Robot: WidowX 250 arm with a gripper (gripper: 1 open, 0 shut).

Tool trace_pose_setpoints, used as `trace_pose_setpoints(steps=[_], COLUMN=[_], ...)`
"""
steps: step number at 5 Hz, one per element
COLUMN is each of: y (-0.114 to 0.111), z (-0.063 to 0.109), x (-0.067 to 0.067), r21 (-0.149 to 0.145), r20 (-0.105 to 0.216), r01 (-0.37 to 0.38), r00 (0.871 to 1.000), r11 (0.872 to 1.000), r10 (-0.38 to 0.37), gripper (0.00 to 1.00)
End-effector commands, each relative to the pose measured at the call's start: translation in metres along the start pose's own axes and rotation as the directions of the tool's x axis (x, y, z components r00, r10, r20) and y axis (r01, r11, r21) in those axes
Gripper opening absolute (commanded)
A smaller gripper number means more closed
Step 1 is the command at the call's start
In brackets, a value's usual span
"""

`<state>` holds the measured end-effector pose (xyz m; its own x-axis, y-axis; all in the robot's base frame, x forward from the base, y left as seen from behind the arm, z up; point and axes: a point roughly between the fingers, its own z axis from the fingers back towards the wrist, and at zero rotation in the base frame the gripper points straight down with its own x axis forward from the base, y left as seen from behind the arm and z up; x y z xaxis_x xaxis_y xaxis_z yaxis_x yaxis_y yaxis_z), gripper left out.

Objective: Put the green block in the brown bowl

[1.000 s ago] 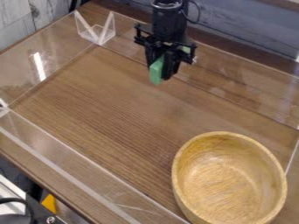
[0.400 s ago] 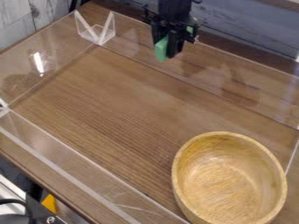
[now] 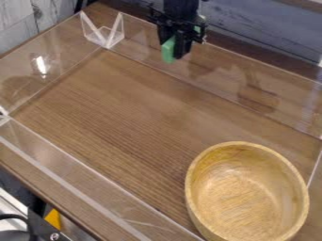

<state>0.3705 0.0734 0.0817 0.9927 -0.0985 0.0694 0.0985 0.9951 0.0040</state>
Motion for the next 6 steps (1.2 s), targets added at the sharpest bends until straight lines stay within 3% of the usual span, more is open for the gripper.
trace_pose_setpoints(steps=[1, 6], y=[0.006, 0.029], z=[0.019, 0.008], x=[0.000, -0.002], r21=[0.021, 0.064], r20=[0.068, 0.147], r01=[-0.001, -0.017], r00=[0.998, 0.989], r11=[1.000, 0.998], r10=[0.000, 0.007], gripper=[0.00, 0.00])
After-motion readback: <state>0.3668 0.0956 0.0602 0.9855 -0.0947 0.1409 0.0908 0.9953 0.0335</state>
